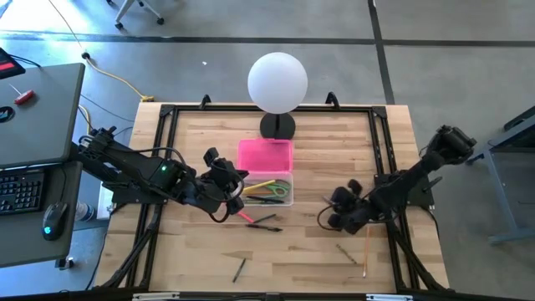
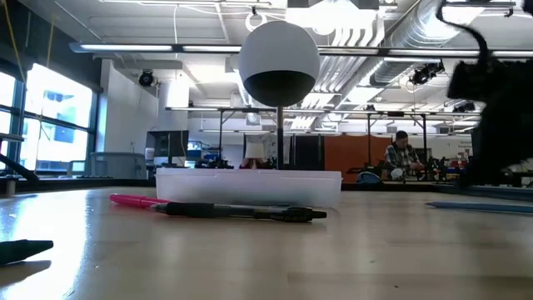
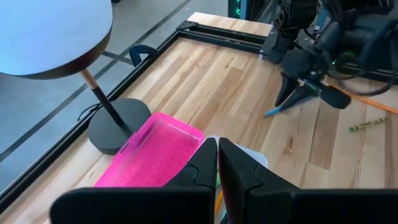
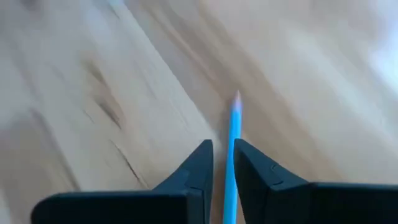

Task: Pick & place school supplies into a supply box
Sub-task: Put the light blue pencil into the pink supply box

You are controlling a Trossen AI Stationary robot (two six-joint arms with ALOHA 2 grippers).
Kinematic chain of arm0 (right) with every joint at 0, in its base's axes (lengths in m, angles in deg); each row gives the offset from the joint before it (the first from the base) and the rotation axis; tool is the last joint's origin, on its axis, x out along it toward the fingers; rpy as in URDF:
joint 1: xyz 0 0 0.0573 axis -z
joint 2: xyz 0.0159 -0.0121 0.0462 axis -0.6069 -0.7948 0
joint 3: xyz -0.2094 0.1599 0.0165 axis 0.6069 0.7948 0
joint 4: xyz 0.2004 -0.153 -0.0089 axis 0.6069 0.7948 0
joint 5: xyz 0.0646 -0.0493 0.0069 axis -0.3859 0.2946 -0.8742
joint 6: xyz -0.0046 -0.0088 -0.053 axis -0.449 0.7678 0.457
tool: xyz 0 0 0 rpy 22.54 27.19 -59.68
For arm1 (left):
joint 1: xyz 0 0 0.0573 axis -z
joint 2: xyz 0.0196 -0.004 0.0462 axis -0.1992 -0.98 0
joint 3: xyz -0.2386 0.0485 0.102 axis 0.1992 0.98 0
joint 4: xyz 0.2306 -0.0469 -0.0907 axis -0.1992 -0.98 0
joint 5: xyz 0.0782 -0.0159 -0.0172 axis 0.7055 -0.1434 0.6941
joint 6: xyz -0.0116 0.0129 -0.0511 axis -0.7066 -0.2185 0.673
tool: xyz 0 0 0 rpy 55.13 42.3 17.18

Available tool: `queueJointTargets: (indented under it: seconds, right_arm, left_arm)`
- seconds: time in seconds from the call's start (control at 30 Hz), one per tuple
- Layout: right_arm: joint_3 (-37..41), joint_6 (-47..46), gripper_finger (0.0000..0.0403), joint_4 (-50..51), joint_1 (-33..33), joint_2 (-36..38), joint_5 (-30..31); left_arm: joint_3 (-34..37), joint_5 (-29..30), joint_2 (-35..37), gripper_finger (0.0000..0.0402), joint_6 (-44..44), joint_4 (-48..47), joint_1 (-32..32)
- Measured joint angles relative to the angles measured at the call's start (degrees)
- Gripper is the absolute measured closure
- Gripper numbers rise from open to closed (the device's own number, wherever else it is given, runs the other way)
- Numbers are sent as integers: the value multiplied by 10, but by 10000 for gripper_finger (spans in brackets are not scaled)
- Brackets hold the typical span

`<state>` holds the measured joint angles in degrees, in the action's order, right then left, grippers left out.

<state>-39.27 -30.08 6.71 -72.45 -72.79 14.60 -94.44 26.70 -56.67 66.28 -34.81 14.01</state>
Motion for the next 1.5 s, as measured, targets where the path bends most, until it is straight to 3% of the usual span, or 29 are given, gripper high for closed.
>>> queueJointTargets:
  seconds: [0.1,0.23,0.33,0.43,0.53,0.63,0.87,0.97,1.07,1.2,1.5]
  right_arm:
    - [-1,120,372,-112,32,-15,5]
    - [0,242,379,-178,62,-34,34]
    - [-1,288,373,-200,68,-35,34]
    - [-1,302,357,-210,56,-34,-8]
    - [-1,269,335,-201,29,-34,-49]
    - [-1,234,313,-198,-13,-34,-46]
    - [-1,247,270,-195,-87,-31,106]
    - [-1,191,264,-157,-111,-33,145]
    - [-1,74,263,-94,-129,-46,180]
    - [-1,1,263,-51,-138,-86,178]
    - [-4,-16,263,-127,-111,-245,207]
  left_arm:
    - [0,0,0,355,0,0,0]
    - [0,-4,0,355,6,0,0]
    - [0,-8,0,355,12,0,0]
    - [0,-21,0,355,17,-1,0]
    - [0,-21,0,355,17,-1,0]
    - [0,-20,0,355,14,-1,0]
    - [0,0,0,355,15,0,0]
    - [0,0,0,355,19,0,0]
    - [0,0,0,355,19,0,0]
    - [0,11,0,355,19,0,0]
    - [0,13,0,355,19,0,0]
